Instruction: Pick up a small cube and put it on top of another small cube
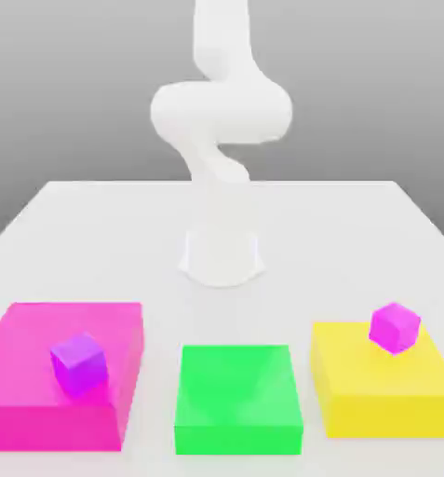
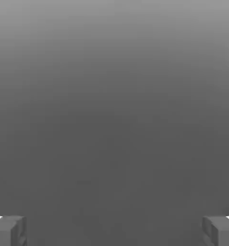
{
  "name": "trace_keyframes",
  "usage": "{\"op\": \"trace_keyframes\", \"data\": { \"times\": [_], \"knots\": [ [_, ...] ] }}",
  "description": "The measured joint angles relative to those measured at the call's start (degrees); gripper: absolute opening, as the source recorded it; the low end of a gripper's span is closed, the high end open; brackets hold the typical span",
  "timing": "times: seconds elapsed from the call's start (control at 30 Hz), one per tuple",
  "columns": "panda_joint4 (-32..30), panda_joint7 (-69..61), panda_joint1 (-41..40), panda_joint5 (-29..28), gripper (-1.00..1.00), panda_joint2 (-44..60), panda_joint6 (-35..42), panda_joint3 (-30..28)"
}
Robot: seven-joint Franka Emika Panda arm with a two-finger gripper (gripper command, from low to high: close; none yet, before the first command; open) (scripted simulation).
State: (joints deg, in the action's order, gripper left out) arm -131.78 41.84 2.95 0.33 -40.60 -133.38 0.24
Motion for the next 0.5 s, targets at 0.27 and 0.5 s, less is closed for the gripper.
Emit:
{"op": "trace_keyframes", "data": {
  "times": [0.27, 0.5],
  "knots": [
    [0.0, -12.9, 8.8, 1.1, 0.0, 17.0, -5.1, 1.7],
    [0.0, -23.4, 14.6, 1.2, 0.0, 31.5, -9.6, 5.2]
  ]
}}
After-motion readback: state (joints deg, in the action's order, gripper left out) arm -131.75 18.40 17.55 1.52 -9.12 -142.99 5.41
